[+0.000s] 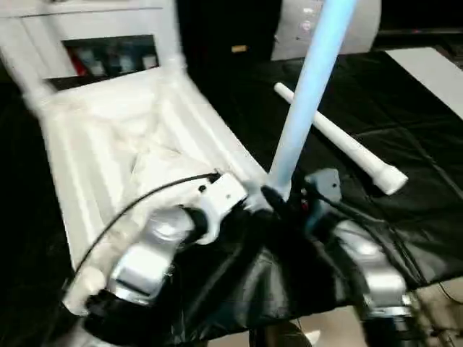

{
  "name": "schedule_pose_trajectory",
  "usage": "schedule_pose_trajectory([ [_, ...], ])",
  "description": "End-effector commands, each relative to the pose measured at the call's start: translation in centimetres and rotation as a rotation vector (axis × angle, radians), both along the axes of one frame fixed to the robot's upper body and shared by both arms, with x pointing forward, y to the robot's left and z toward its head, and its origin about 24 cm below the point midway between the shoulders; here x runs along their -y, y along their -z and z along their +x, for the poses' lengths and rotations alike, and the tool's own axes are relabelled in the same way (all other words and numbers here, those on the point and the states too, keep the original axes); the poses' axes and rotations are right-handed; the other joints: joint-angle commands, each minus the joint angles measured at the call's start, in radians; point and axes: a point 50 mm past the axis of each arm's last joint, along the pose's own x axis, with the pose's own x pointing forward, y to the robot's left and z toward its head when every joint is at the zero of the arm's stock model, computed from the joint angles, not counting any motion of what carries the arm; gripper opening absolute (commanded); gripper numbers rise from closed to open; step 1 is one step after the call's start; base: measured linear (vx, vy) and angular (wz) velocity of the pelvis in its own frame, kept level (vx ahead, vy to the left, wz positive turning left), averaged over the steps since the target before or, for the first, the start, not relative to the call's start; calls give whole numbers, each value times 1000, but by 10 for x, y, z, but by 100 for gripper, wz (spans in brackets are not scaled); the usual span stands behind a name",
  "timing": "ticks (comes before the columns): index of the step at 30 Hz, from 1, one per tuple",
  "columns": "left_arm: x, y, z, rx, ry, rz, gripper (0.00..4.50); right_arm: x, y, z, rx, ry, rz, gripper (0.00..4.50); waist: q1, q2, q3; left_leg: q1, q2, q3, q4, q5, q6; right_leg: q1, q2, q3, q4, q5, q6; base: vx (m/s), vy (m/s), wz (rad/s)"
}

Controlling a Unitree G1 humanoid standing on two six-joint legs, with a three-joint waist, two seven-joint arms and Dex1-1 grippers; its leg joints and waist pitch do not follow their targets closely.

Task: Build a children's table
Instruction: Rotate leg to tighten

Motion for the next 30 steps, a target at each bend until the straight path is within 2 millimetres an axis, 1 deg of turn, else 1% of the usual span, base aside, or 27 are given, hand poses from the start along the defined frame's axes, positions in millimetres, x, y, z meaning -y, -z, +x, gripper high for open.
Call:
schedule_pose_trajectory([
  [1, 38, -6, -16, 9, 159, -71, 0, -55, -2, -13, -32, -229, 121, 345, 7, -4, -35, -3, 79, -55, -90, -306, 53, 24, -105, 62, -108, -640, -97, 0, 0, 0],
  [2, 37, -5, -17, 9, 166, -57, 0, -51, -3, -12, -26, -214, 119, 345, 6, -4, -37, -7, 81, -55, -92, -295, 61, 28, -105, 64, -104, -603, -105, 0, 0, 0],
  [3, 35, -5, -18, 10, 171, -47, 0, -49, -3, -12, -21, -208, 115, 367, 7, -3, -38, -9, 83, -56, -94, -290, 63, 28, -105, 65, -102, -585, -110, 0, 0, 0],
  [4, 32, -4, -18, 10, 168, -33, 0, -44, -2, -12, -20, -200, 99, 367, 8, -2, -40, -10, 85, -54, -94, -275, 66, 29, -105, 65, -98, -545, -123, 0, 0, 0],
  [6, 27, -2, -17, 13, 175, -11, 0, -36, -1, -13, -9, -208, 69, 394, 11, 1, -47, -12, 88, -48, -92, -221, 79, 35, -104, 69, -86, -420, -163, 0, 0, 0],
  [7, 23, -1, -17, 13, 179, 3, 0, -29, -1, -15, 7, -218, 37, 397, 12, 0, -48, -12, 89, -47, -91, -208, 84, 36, -104, 70, -84, -393, -173, 0, 0, 0],
  [8, 21, -1, -17, 10, 179, 7, 0, -25, 0, -15, 16, -223, 21, 408, 14, 0, -48, -12, 88, -43, -89, -189, 95, 38, -103, 71, -80, -353, -191, 0, 0, 0],
  [9, 20, 0, -17, 8, 181, 9, 0, -24, 0, -16, 17, -227, 16, 421, 14, -1, -49, -14, 88, -42, -88, -174, 101, 41, -104, 71, -78, -335, -199, 0, 0, 0],
  [10, 14, 2, -17, -2, 193, 24, 0, -12, 0, -18, 30, -256, -18, 433, 16, 1, -54, -13, 88, -41, -85, -145, 111, 44, -104, 70, -74, -297, -217, 0, 0, 0],
  [11, 12, 3, -17, -5, 198, 29, 0, -8, 0, -19, 34, -266, -29, 433, 19, 0, -55, -16, 86, -40, -83, -128, 124, 50, -104, 69, -71, -272, -222, 0, 0, 0],
  [12, 10, 3, -17, -7, 202, 33, 0, -6, -1, -19, 37, -274, -36, 445, 20, 0, -56, -15, 86, -39, -81, -117, 130, 50, -104, 70, -69, -256, -226, 0, 0, 0],
  [13, 7, 4, -17, -11, 215, 40, 0, 0, -1, -19, 41, -291, -49, 448, 21, 0, -61, -13, 86, -37, -78, -91, 144, 50, -103, 70, -66, -222, -238, 0, 0, 0],
  [14, 5, 4, -17, -14, 227, 45, 0, 3, -2, -20, 43, -304, -59, 448, 23, 1, -61, -14, 86, -38, -77, -78, 151, 52, -104, 69, -64, -207, -245, 0, 0, 0],
  [15, -3, 6, -18, -20, 261, 67, 0, 17, -5, -19, 60, -344, -103, 448, 29, 1, -65, -14, 84, -39, -75, -51, 164, 58, -100, 66, -60, -173, -249, 0, 0, 0],
  [16, -8, 7, -19, -31, 286, 82, 0, 27, -8, -19, 79, -369, -141, 448, 35, 2, -68, -13, 85, -36, -71, -25, 190, 57, -101, 65, -54, -134, -264, 0, 0, 0],
  [18, -12, 8, -20, -31, 313, 91, 0, 33, -10, -17, 90, -381, -158, 448, 38, 3, -66, -13, 87, -35, -71, -23, 197, 57, -100, 64, -54, -138, -270, 0, 0, 0],
  [19, -13, 8, -20, -28, 327, 95, 0, 36, -11, -16, 95, -384, -163, 448, 43, 6, -66, -7, 90, -34, -72, -35, 193, 51, -99, 63, -58, -167, -274, 0, 0, 0],
  [20, -16, 9, -21, -34, 352, 97, 0, 40, -14, -16, 104, -409, -161, 448, 43, 6, -66, -7, 90, -34, -72, -35, 193, 51, -99, 63, -58, -167, -274, 0, 0, 0],
  [21, -19, 9, -22, -33, 385, 102, 0, 43, -17, -17, 111, -443, -158, 448, 50, 5, -69, -5, 92, -35, -72, -43, 187, 55, -99, 63, -57, -183, -272, 0, 0, 0],
  [22, -22, 9, -24, -35, 415, 107, 0, 47, -20, -18, 113, -481, -157, 448, 53, 6, -68, -4, 92, -36, -72, -44, 187, 55, -98, 62, -56, -183, -273, 0, 0, 0],
  [23, -22, 9, -24, -35, 415, 107, 0, 47, -20, -18, 113, -481, -157, 448, 57, 7, -69, -1, 95, -34, -73, -42, 182, 52, -97, 63, -54, -175, -275, 0, 0, 0],
  [24, -27, 9, -26, -43, 465, 124, 0, 50, -23, -19, 112, -547, -172, 448, 60, 9, -72, 2, 96, -35, -71, -34, 180, 52, -98, 63, -49, -150, -286, 0, 0, 0],
  [25, -31, 9, -28, -55, 513, 144, 0, 52, -24, -20, 105, -612, -201, 448, 60, 7, -74, -1, 95, -36, -72, -35, 183, 57, -98, 62, -46, -140, -286, 0, 0, 0],
  [26, -32, 9, -28, -58, 522, 148, 0, 53, -24, -21, 104, -623, -208, 448, 62, 8, -73, 0, 94, -37, -71, -36, 184, 56, -99, 62, -47, -142, -288, 0, 0, 0],
  [27, -37, 8, -30, -70, 591, 182, 0, 54, -23, -21, 85, -695, -262, 448, 61, 2, -74, 1, 94, -33, -70, -39, 181, 56, -99, 63, -48, -146, -288, 0, 0, 0],
  [28, -38, 8, -30, -70, 604, 188, 0, 54, -22, -21, 79, -709, -269, 448, 63, 5, -71, 2, 91, -32, -71, -48, 180, 54, -98, 63, -51, -168, -287, 0, 0, 0],
  [30, -40, 8, -30, -74, 628, 205, 0, 54, -22, -21, 71, -747, -273, 448, 67, 3, -71, 2, 92, -32, -71, -55, 169, 56, -100, 64, -51, -191, -284, 0, 0, 0],
])
